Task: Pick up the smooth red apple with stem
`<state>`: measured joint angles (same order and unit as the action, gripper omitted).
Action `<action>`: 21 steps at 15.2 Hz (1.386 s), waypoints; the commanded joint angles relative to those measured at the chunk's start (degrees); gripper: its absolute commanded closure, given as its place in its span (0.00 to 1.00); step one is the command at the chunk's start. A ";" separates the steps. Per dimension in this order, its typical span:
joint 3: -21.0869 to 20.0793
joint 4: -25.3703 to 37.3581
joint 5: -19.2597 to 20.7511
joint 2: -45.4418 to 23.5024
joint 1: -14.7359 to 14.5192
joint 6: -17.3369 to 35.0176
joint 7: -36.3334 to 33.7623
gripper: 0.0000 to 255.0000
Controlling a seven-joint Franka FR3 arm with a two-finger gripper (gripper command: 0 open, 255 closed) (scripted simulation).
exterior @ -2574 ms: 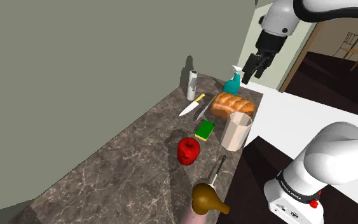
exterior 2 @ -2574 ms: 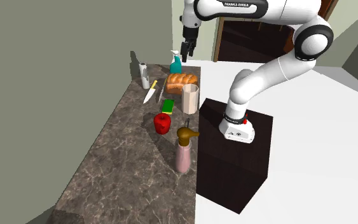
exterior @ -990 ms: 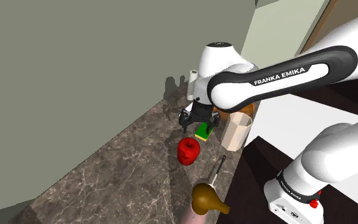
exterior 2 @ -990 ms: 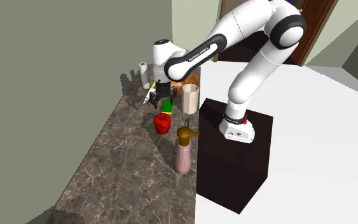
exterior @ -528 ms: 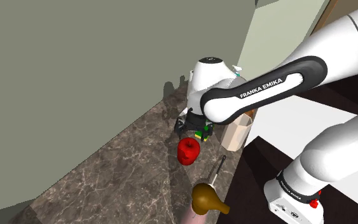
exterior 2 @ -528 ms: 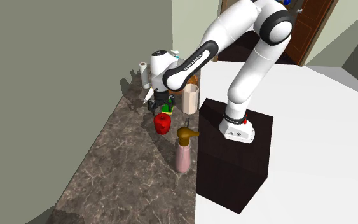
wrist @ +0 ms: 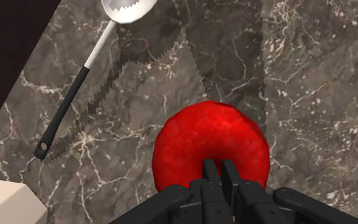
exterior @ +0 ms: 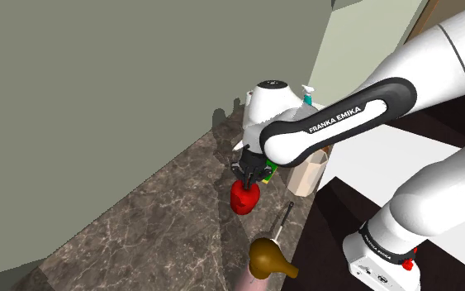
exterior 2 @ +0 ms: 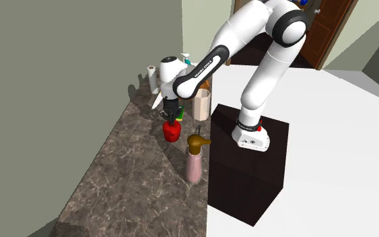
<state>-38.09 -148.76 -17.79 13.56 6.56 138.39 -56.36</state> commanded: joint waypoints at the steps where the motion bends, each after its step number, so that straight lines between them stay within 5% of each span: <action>1: 0.00 -0.01 0.00 -0.01 0.00 0.01 0.00 1.00; 5: 0.01 0.11 0.08 -0.08 0.06 -0.05 -0.01 1.00; 21: 3.85 5.75 -1.63 9.07 -1.27 -14.41 1.48 1.00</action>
<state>-34.37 -143.35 -19.45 22.39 5.30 124.55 -54.86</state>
